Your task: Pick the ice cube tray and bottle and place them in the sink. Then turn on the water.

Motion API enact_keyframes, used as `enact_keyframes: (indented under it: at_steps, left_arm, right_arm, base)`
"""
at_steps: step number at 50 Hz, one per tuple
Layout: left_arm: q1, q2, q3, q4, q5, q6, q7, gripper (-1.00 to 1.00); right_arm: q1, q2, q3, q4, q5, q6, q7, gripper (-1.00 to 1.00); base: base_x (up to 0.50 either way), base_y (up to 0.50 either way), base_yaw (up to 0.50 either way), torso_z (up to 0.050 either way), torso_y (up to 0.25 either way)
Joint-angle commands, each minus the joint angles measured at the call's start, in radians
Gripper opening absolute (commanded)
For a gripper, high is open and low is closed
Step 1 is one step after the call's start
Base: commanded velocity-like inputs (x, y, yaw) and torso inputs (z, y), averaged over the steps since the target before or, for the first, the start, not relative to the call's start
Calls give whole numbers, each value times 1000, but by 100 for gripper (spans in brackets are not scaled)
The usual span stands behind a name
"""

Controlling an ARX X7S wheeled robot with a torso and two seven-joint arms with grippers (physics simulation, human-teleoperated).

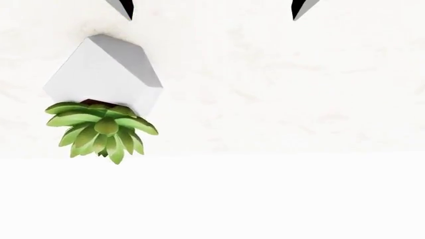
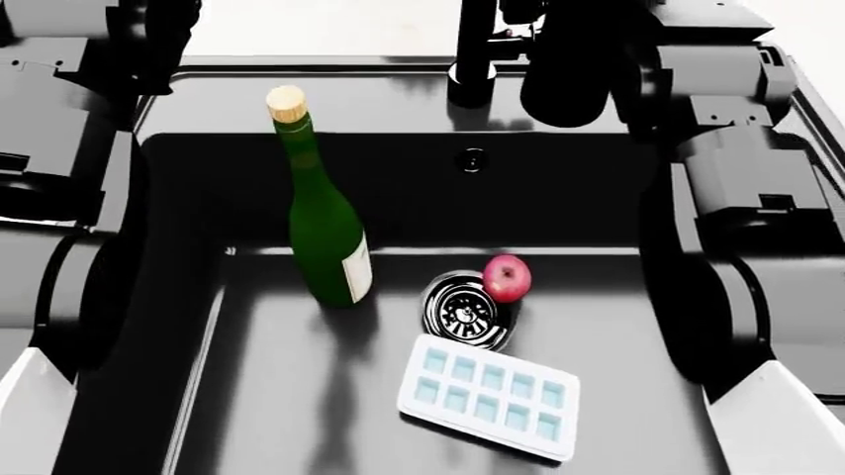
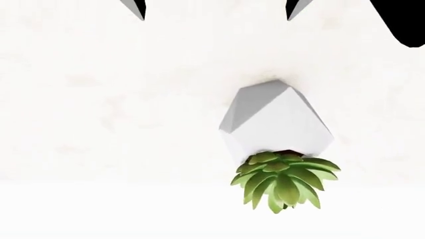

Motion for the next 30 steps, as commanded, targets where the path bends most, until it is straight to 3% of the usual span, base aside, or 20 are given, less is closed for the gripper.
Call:
enact_keyframes:
  at_steps: [1, 30]
  left_arm:
    - [1, 2, -36, 0, 33, -3, 3, 100]
    - [6, 10, -102, 0, 103, -4, 18, 100]
  right_arm:
    - [-28, 1, 10, 0, 0, 5, 3, 100]
    - [-81, 61, 47, 0, -2, 11, 42, 100]
  base:
    - [0, 0, 0, 0, 0]
    - [0, 0, 0, 0, 0]
